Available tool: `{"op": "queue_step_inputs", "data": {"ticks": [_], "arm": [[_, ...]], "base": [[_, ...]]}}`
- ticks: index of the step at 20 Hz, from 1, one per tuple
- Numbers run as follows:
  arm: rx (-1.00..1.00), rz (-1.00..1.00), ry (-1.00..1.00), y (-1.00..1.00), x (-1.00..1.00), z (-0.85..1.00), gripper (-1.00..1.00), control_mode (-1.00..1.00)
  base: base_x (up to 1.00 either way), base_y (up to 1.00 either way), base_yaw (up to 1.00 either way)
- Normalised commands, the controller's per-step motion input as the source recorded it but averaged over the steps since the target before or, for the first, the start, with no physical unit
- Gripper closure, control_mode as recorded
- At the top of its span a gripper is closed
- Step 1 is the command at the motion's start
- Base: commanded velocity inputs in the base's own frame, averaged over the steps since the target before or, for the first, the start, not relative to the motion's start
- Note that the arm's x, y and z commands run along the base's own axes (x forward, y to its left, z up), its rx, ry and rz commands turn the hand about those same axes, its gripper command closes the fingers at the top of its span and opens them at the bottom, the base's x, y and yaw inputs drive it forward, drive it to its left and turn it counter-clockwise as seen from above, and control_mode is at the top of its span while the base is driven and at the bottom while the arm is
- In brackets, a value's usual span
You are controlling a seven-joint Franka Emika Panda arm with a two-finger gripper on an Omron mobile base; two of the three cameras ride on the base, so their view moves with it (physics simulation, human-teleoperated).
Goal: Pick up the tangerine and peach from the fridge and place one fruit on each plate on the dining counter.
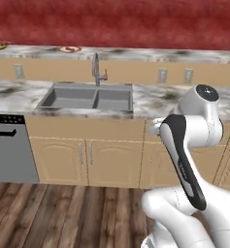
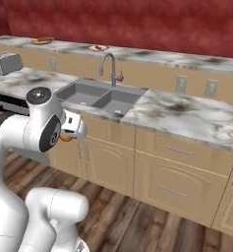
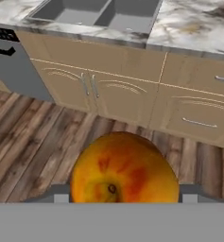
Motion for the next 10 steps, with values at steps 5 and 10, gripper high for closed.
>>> {"op": "queue_step_inputs", "data": {"ticks": [5, 10], "arm": [[0.00, 0.00, 0.00, 0.00, 0.00, 0.00, 1.00, 1.00], [0.00, 0.00, 0.00, 0.00, 0.00, 0.00, 1.00, 1.00]], "base": [[1.00, 0.41, 0.08], [1.00, 0.50, 0.00]]}}
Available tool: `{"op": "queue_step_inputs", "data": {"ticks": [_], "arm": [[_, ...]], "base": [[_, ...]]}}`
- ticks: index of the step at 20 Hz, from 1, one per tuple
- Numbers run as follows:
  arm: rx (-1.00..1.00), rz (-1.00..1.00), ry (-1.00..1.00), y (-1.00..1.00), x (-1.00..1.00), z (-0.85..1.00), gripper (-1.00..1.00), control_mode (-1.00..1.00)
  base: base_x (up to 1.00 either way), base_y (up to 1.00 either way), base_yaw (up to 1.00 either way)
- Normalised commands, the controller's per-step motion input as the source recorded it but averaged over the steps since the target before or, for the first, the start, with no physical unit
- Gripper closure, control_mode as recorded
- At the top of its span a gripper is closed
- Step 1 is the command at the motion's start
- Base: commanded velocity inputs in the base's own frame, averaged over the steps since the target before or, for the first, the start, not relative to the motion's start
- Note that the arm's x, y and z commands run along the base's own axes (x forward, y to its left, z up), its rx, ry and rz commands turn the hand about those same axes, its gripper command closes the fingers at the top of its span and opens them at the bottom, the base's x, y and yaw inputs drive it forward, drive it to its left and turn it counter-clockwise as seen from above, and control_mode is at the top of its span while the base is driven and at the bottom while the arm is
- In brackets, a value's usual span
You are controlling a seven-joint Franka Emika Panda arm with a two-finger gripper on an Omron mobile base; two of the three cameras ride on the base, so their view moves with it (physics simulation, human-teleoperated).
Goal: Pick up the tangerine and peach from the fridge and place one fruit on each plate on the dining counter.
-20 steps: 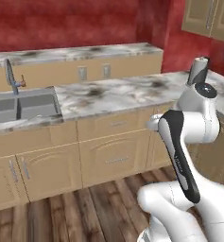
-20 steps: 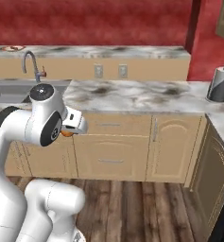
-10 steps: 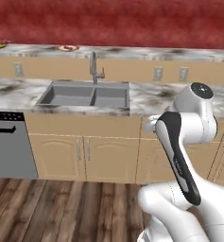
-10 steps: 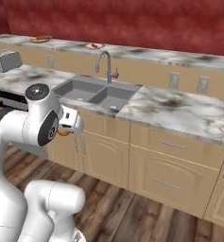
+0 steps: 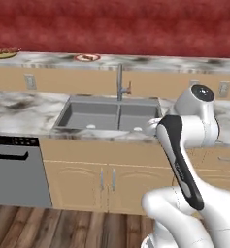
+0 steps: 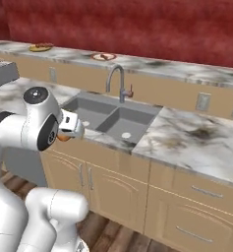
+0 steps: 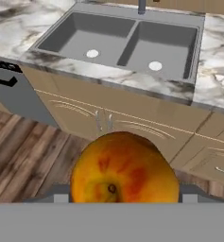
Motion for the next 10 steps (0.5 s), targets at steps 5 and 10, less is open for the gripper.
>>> {"op": "queue_step_inputs", "data": {"ticks": [5, 10], "arm": [[0.00, 0.00, 0.00, 0.00, 0.00, 0.00, 1.00, 1.00], [0.00, 0.00, 0.00, 0.00, 0.00, 0.00, 1.00, 1.00]], "base": [[0.55, 1.00, -0.01], [0.06, 1.00, -0.03]]}}
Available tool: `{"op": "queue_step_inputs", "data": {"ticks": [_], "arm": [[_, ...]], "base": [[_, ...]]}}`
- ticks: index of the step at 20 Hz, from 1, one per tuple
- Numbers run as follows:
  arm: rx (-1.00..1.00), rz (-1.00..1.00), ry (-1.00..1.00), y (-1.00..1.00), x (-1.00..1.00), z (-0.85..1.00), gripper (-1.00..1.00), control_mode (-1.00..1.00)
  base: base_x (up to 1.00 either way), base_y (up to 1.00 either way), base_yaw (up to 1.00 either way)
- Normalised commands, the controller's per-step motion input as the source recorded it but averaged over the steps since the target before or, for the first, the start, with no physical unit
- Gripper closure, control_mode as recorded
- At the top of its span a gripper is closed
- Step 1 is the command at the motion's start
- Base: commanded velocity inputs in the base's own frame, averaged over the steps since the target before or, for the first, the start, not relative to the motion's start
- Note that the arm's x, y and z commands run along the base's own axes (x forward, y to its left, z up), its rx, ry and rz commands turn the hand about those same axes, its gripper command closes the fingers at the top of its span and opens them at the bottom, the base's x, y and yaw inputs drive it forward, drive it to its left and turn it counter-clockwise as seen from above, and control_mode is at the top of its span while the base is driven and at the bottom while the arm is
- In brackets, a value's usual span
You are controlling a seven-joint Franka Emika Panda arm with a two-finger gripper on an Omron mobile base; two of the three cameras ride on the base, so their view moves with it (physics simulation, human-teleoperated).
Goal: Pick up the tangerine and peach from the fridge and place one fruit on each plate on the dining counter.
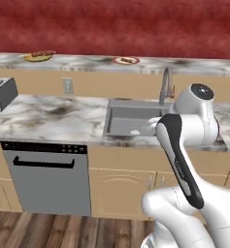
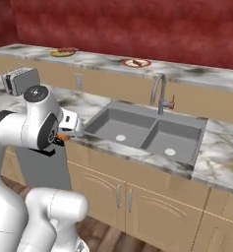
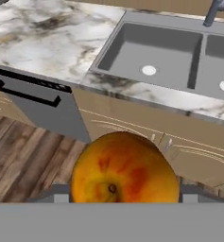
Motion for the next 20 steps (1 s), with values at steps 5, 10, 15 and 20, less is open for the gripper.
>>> {"op": "queue_step_inputs", "data": {"ticks": [5, 10, 15, 20], "arm": [[0.00, 0.00, 0.00, 0.00, 0.00, 0.00, 1.00, 1.00], [0.00, 0.00, 0.00, 0.00, 0.00, 0.00, 1.00, 1.00], [0.00, 0.00, 0.00, 0.00, 0.00, 0.00, 1.00, 1.00], [0.00, 0.00, 0.00, 0.00, 0.00, 0.00, 1.00, 1.00]], "base": [[0.17, 1.00, 0.00], [0.23, 1.00, 0.04], [0.21, 1.00, 0.26], [0.47, 1.00, 0.32]]}}
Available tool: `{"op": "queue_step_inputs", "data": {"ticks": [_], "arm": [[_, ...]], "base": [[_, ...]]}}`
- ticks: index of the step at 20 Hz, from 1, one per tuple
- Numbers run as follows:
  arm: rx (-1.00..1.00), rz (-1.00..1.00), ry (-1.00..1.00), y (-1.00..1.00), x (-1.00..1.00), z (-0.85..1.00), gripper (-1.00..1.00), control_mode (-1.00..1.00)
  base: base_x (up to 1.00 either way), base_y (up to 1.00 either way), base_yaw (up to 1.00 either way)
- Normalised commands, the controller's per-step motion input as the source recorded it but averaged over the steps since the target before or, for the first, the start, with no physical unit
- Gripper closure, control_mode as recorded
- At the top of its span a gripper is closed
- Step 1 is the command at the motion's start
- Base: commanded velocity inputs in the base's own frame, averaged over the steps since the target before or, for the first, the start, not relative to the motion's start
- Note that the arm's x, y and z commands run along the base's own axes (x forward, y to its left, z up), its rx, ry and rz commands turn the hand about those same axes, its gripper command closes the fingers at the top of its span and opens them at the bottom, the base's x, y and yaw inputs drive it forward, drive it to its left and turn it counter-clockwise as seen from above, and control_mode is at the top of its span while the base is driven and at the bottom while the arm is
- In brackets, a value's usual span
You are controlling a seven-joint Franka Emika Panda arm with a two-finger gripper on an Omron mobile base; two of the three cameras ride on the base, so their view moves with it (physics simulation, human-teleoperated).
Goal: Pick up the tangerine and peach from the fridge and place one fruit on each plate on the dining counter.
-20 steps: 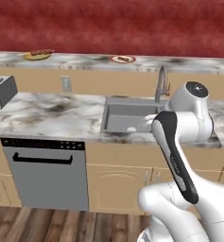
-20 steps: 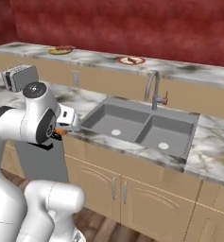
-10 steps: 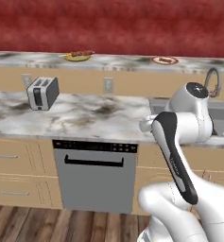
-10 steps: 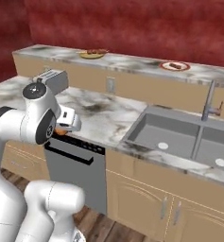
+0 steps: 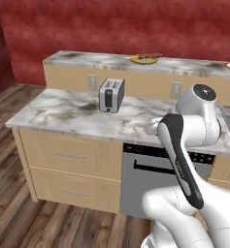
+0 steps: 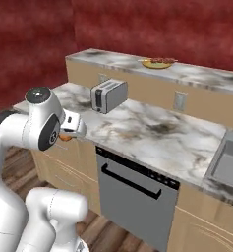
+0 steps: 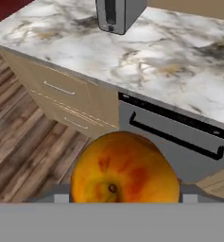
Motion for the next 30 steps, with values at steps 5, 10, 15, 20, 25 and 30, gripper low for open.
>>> {"op": "queue_step_inputs", "data": {"ticks": [5, 10, 15, 20, 25, 30], "arm": [[0.00, 0.00, 0.00, 0.00, 0.00, 0.00, 1.00, 1.00], [0.00, 0.00, 0.00, 0.00, 0.00, 0.00, 1.00, 1.00], [0.00, 0.00, 0.00, 0.00, 0.00, 0.00, 1.00, 1.00], [0.00, 0.00, 0.00, 0.00, 0.00, 0.00, 1.00, 1.00], [0.00, 0.00, 0.00, 0.00, 0.00, 0.00, 1.00, 1.00], [0.00, 0.00, 0.00, 0.00, 0.00, 0.00, 1.00, 1.00]], "base": [[0.73, 0.99, 0.42], [0.98, 1.00, 0.17], [1.00, 1.00, -0.06], [1.00, 1.00, -0.23], [1.00, 1.00, -0.31], [1.00, 1.00, -0.37]]}}
